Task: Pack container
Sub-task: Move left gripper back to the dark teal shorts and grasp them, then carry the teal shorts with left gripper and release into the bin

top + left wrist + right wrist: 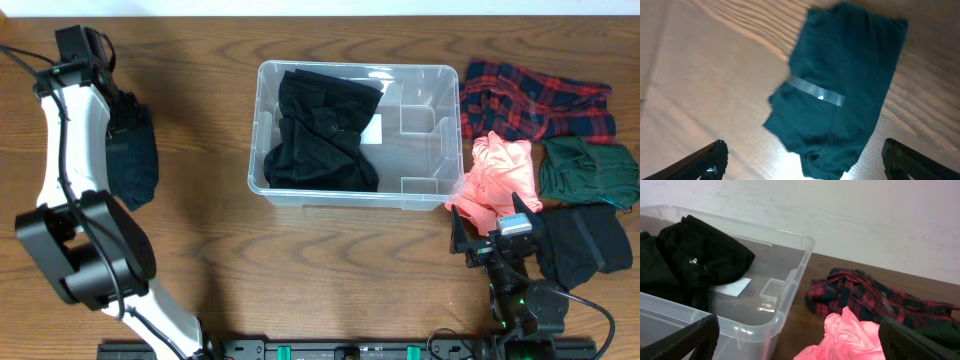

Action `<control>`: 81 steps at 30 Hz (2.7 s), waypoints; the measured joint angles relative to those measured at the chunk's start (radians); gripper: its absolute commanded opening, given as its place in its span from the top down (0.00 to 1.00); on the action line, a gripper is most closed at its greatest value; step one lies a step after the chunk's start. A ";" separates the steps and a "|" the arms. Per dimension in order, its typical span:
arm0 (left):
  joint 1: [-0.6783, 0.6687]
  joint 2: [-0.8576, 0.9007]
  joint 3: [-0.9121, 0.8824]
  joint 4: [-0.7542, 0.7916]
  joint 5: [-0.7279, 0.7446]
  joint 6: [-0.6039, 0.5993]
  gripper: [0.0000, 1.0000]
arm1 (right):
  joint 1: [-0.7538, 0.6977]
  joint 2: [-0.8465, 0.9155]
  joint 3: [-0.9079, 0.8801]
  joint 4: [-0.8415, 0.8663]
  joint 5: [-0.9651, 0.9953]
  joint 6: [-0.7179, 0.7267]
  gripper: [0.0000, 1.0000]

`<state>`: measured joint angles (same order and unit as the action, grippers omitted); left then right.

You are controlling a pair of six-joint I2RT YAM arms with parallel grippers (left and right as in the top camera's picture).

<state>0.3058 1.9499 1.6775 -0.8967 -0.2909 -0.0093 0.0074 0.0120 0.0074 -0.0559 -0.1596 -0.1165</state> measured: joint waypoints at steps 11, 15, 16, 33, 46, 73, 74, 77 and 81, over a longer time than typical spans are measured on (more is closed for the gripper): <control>0.023 0.146 0.000 0.035 0.068 0.100 0.02 | 0.000 0.000 0.000 0.000 0.000 0.000 0.01; 0.033 0.169 -0.001 0.051 0.094 0.121 0.02 | 0.000 0.000 0.000 0.000 0.000 0.000 0.01; 0.034 0.171 -0.001 0.045 0.101 0.123 0.02 | 0.000 0.000 0.000 0.000 0.000 0.000 0.01; 0.033 0.171 -0.057 -0.012 0.212 0.062 0.02 | 0.000 0.000 0.000 0.000 0.000 0.000 0.01; 0.033 0.171 -0.163 0.137 0.216 0.057 0.04 | 0.000 0.000 0.000 0.000 0.000 0.000 0.01; 0.039 0.140 -0.156 0.134 0.214 0.055 0.94 | 0.000 0.000 0.000 0.000 0.000 0.000 0.01; 0.038 0.124 -0.156 0.134 0.215 0.054 0.94 | 0.000 0.000 0.000 0.000 0.000 0.000 0.01; 0.031 0.042 -0.157 0.133 0.218 0.038 0.94 | 0.000 0.000 0.000 0.000 0.000 0.000 0.01; -0.011 -0.130 -0.157 0.135 0.250 0.009 0.94 | 0.000 0.000 0.000 0.000 0.000 0.000 0.01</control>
<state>0.2943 1.8198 1.5208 -0.7616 -0.0410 -0.0006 0.0074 0.0120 0.0074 -0.0559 -0.1596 -0.1165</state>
